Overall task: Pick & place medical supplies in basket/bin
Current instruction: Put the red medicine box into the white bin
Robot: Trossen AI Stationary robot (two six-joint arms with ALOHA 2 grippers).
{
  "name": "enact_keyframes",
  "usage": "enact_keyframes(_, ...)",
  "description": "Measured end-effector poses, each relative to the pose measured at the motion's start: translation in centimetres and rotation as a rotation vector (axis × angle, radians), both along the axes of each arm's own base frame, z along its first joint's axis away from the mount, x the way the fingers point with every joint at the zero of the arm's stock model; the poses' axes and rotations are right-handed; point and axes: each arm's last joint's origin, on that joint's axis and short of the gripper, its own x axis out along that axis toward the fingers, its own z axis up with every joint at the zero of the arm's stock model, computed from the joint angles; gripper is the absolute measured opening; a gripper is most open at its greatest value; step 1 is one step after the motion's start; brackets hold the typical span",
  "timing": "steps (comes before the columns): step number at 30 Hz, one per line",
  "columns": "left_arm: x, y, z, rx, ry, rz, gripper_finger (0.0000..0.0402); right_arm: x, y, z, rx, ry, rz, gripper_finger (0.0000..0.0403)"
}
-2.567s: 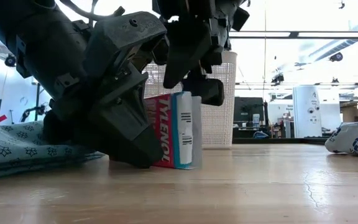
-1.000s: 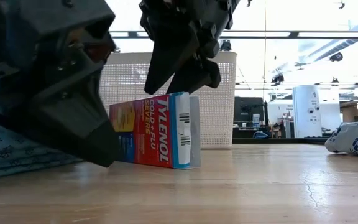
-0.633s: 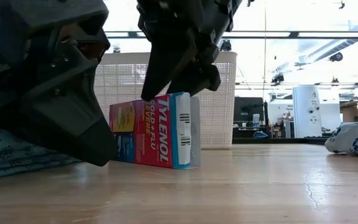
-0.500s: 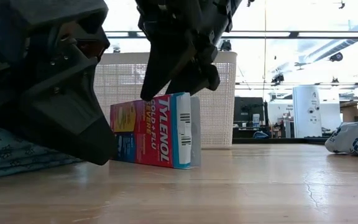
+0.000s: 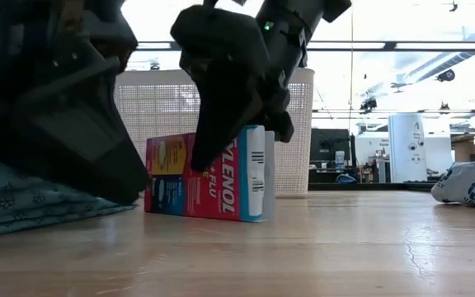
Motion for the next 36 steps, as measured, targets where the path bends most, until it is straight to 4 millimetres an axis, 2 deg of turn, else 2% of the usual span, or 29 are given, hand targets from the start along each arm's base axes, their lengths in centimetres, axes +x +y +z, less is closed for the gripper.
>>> enact_keyframes(9, -0.8, -0.1, 1.5, 0.007, -0.011, -0.01, 0.0102, 0.3, -0.7, 0.1, -0.002, -0.001, -0.008, 0.0121)
enact_keyframes(16, -1.6, -0.2, 3.4, -0.007, -0.05, -0.018, 0.0102, 1.0, -1.2, 2.3, 0.013, -0.037, -0.02, 0.0039)
enact_keyframes(21, -3.1, -0.2, 5.8, -0.002, -0.088, -0.033, 0.0102, 2.0, -1.3, 6.2, 0.01, -0.091, -0.012, 0.002)
enact_keyframes(27, -6.5, -0.6, 9.1, -0.009, -0.185, 0.0, 0.0102, 2.6, -2.7, 13.0, -0.133, -0.181, -0.091, 0.0022)
enact_keyframes(32, -9.3, -1.0, 10.9, 0.026, -0.339, 0.07, 0.0102, 1.9, -6.1, 18.5, -0.311, -0.236, -0.223, 0.0022)
enact_keyframes(36, -9.7, -0.9, 11.5, 0.04, -0.406, 0.104, 0.0102, 0.9, -11.1, 21.6, -0.399, -0.243, -0.33, 0.0022)
